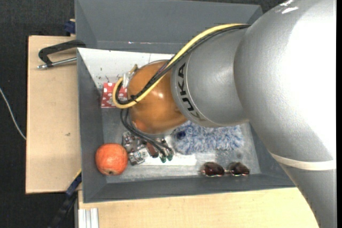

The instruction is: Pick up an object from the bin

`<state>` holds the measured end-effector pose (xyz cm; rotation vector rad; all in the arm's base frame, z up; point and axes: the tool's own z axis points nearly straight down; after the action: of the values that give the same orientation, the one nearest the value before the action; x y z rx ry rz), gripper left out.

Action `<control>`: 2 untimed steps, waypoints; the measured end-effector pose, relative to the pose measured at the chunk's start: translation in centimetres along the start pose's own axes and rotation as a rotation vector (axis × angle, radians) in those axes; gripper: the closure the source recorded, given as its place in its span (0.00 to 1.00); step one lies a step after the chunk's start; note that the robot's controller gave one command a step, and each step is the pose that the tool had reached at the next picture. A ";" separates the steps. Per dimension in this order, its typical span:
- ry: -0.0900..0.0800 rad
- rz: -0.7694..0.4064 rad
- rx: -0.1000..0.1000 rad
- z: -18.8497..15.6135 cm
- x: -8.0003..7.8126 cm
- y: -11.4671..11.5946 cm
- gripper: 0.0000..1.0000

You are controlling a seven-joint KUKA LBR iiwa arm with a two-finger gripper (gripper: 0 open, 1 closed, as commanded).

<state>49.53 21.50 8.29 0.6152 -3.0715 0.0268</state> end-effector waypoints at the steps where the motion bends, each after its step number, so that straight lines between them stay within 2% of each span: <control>1: 0.000 0.000 0.000 0.0 0.0 0.0 1.00; 2: -0.019 -0.079 -0.016 -14.0 -2.9 -3.6 1.00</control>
Offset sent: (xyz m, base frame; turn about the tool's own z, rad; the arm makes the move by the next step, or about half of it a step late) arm 0.0405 -0.0206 0.1383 -0.0803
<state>53.70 19.56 22.27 0.7398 -3.0594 -0.0036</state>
